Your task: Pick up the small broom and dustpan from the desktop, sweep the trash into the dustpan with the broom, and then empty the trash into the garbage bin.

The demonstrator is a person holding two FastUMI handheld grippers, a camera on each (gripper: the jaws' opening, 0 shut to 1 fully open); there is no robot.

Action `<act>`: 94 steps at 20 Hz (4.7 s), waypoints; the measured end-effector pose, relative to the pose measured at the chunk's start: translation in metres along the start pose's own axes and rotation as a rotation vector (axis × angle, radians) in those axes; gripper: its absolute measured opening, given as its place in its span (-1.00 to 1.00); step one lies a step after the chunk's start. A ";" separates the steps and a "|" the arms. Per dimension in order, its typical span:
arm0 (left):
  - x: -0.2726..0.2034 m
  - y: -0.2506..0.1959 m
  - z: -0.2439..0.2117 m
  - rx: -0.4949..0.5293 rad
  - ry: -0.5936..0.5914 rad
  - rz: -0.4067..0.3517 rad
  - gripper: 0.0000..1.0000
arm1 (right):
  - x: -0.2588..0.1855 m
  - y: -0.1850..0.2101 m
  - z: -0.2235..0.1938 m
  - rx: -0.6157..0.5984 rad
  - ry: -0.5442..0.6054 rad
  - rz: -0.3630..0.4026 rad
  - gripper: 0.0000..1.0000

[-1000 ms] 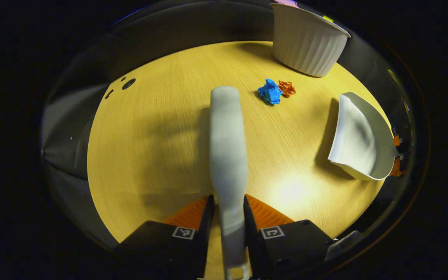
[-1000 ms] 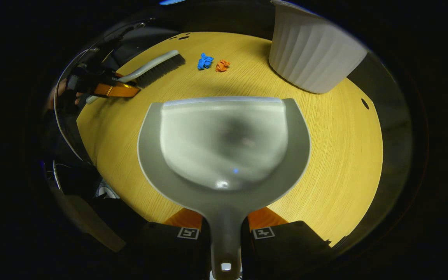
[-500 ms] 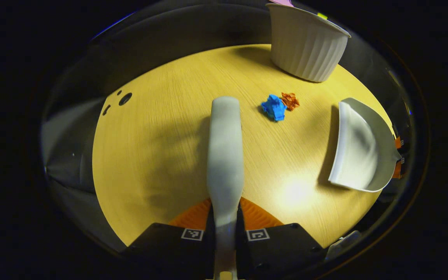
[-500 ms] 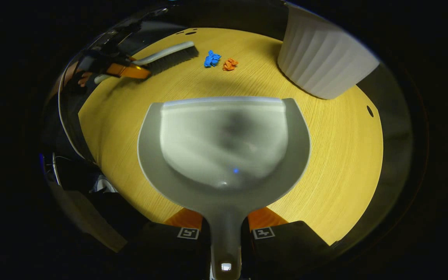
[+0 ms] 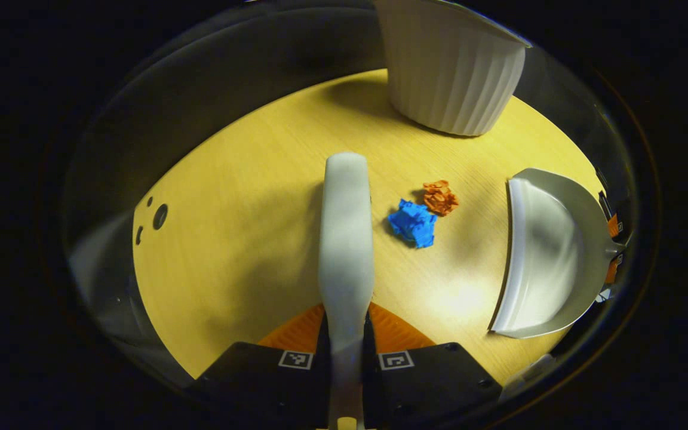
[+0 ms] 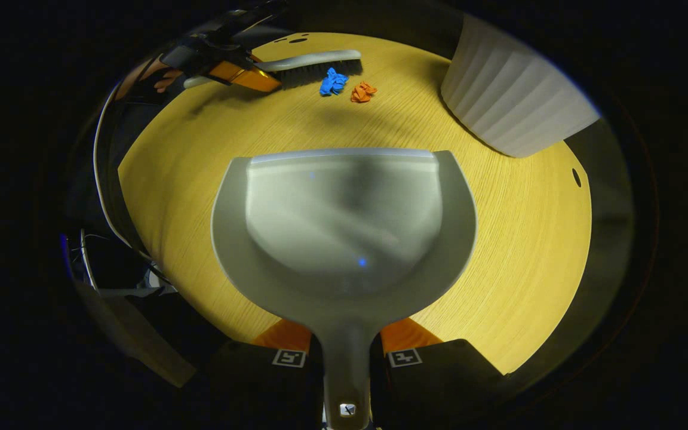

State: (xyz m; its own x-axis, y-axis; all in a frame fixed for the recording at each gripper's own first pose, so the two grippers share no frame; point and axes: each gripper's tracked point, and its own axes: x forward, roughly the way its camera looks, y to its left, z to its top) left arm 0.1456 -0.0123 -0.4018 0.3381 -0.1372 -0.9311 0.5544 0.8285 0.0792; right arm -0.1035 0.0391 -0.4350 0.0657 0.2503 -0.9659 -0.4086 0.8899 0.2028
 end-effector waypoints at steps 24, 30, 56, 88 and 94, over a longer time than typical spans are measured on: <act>-0.062 -0.054 -0.026 -0.192 -0.074 -0.216 -0.49 | -0.043 -0.029 -0.012 0.168 -0.086 -0.040 -0.31; -0.075 -0.029 -0.058 -0.292 -0.051 -0.150 -0.48 | -0.150 -0.096 -0.013 0.318 -0.129 -0.131 -0.31; -0.067 -0.027 -0.101 -0.321 -0.026 -0.191 -0.48 | -0.283 -0.274 0.131 0.144 0.149 -0.395 -0.31; -0.065 -0.031 -0.096 -0.306 0.001 -0.155 -0.50 | -0.330 -0.152 0.100 0.098 -0.138 -0.184 -0.31; -0.065 -0.031 -0.096 -0.301 0.011 -0.130 -0.46 | -0.261 -0.069 0.057 0.101 -0.124 -0.100 -0.31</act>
State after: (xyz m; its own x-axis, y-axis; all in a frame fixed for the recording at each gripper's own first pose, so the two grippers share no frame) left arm 0.0333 0.0236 -0.3778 0.2703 -0.2482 -0.9302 0.3425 0.9278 -0.1480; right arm -0.0401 -0.0658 -0.1880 0.2153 0.1982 -0.9562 -0.3013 0.9449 0.1280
